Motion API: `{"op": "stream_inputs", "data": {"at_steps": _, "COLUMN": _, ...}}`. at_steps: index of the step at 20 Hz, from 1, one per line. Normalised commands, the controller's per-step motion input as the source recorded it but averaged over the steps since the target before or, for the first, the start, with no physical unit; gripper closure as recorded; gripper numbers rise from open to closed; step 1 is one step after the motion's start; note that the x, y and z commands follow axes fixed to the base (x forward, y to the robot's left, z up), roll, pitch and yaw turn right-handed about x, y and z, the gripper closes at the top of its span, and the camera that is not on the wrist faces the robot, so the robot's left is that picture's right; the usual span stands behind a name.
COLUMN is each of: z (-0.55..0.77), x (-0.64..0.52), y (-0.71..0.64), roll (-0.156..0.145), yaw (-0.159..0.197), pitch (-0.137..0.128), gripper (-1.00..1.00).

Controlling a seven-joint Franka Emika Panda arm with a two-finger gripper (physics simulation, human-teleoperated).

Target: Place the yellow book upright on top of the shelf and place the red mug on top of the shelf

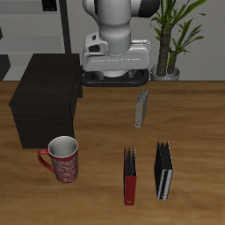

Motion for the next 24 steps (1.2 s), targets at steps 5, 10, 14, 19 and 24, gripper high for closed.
{"op": "stream_inputs", "data": {"at_steps": 5, "z": -0.05, "x": -0.19, "y": 0.04, "roll": -0.033, "yaw": -0.095, "pitch": -0.029, "gripper": -1.0}}
{"op": "stream_inputs", "data": {"at_steps": 10, "z": -0.09, "x": -0.35, "y": 0.2, "roll": -0.042, "yaw": -0.095, "pitch": -0.075, "gripper": -1.0}}
{"op": "stream_inputs", "data": {"at_steps": 14, "z": -0.19, "x": -0.22, "y": 0.24, "roll": 0.025, "yaw": -0.029, "pitch": -0.01, "gripper": -1.0}}
{"op": "stream_inputs", "data": {"at_steps": 19, "z": -0.26, "x": -0.22, "y": 0.28, "roll": 0.022, "yaw": 0.006, "pitch": -0.013, "gripper": -1.0}}
{"op": "stream_inputs", "data": {"at_steps": 24, "z": -0.16, "x": -0.13, "y": 0.19, "roll": 0.016, "yaw": -0.017, "pitch": -0.018, "gripper": -1.0}}
